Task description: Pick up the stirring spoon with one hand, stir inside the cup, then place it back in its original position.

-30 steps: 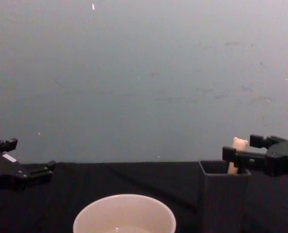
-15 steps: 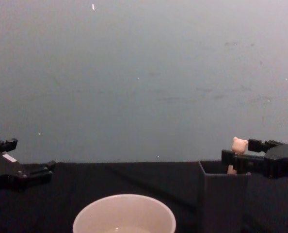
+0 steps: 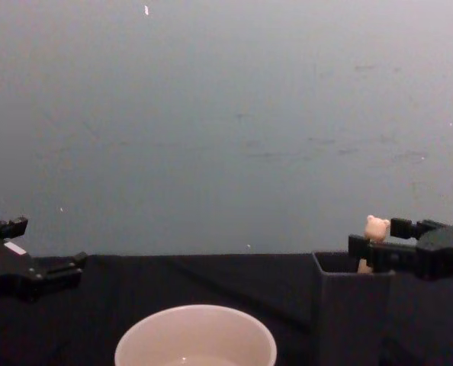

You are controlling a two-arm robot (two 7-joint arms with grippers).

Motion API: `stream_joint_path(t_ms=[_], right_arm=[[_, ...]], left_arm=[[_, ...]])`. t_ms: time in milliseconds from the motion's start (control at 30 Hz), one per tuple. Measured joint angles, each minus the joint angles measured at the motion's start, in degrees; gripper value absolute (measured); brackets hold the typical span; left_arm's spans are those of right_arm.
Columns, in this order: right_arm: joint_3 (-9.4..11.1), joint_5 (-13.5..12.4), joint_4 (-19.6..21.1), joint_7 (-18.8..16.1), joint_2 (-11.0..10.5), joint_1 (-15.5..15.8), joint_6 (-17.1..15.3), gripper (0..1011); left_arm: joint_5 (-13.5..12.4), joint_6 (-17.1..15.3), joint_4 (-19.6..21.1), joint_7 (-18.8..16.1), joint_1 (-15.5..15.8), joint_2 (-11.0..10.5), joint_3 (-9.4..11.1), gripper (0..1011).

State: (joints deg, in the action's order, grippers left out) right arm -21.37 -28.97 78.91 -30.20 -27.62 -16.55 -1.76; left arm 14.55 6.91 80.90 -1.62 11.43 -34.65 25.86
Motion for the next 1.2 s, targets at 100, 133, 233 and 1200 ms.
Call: stream_joint_path(t_ms=[100, 133, 233, 1200], right_arm=[[0.0, 0.0, 0.0, 0.0, 0.0, 0.0, 0.0, 1000], [0.0, 0.0, 0.0, 0.0, 0.0, 0.0, 0.0, 993], [0.0, 0.0, 0.0, 0.0, 0.0, 0.0, 0.0, 929], [0.0, 0.1, 0.0, 0.0, 0.0, 0.0, 0.1, 225]], left_arm=[[0.0, 0.0, 0.0, 0.0, 0.0, 0.0, 0.0, 1001], [0.0, 0.0, 0.0, 0.0, 0.0, 0.0, 0.0, 1001], [0.0, 0.0, 0.0, 0.0, 0.0, 0.0, 0.0, 1001], [0.0, 0.0, 0.0, 0.0, 0.0, 0.0, 0.0, 1001]])
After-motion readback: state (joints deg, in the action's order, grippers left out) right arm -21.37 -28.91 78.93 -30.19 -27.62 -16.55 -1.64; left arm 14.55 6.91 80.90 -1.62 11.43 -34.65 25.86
